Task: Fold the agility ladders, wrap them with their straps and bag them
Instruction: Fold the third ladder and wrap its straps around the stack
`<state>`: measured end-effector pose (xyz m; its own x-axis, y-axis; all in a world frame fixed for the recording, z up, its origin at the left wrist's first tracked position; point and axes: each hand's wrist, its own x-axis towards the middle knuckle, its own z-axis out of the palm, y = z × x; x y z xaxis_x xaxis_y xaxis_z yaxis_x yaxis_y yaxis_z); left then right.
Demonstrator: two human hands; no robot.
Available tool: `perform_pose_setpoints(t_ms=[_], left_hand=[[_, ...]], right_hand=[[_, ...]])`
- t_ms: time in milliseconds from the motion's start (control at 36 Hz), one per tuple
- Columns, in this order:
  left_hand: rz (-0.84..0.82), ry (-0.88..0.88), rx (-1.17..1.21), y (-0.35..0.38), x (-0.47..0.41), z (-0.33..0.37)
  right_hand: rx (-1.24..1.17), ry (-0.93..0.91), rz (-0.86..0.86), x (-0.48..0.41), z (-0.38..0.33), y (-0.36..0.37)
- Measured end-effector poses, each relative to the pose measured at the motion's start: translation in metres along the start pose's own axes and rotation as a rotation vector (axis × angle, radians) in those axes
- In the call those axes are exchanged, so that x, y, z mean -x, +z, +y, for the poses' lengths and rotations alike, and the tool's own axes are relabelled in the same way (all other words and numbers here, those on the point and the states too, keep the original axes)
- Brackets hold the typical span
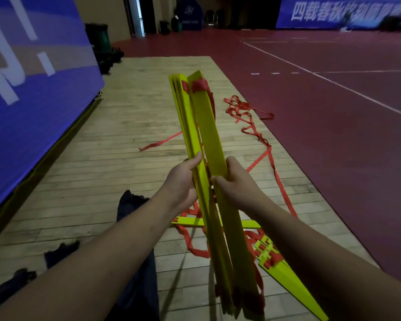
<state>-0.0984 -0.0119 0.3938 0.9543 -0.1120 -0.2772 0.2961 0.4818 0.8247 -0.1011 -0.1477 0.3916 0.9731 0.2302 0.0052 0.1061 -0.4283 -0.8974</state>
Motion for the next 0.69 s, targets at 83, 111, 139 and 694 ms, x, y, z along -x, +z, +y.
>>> perform_pose_setpoints(t_ms=[83,111,139,694], left_hand=[[0.016,0.005,0.029,0.003,0.0,-0.003],[0.025,0.009,0.046,0.004,0.0,-0.004],[0.036,0.016,0.067,0.005,-0.001,-0.006],[0.139,0.093,0.202,-0.002,-0.007,-0.002]], right_hand=[[0.214,-0.159,0.064,0.001,0.009,0.012],[0.262,-0.194,0.097,0.001,0.012,0.017],[0.289,-0.219,0.117,0.001,0.015,0.022],[0.196,-0.116,0.03,-0.001,0.02,0.02]])
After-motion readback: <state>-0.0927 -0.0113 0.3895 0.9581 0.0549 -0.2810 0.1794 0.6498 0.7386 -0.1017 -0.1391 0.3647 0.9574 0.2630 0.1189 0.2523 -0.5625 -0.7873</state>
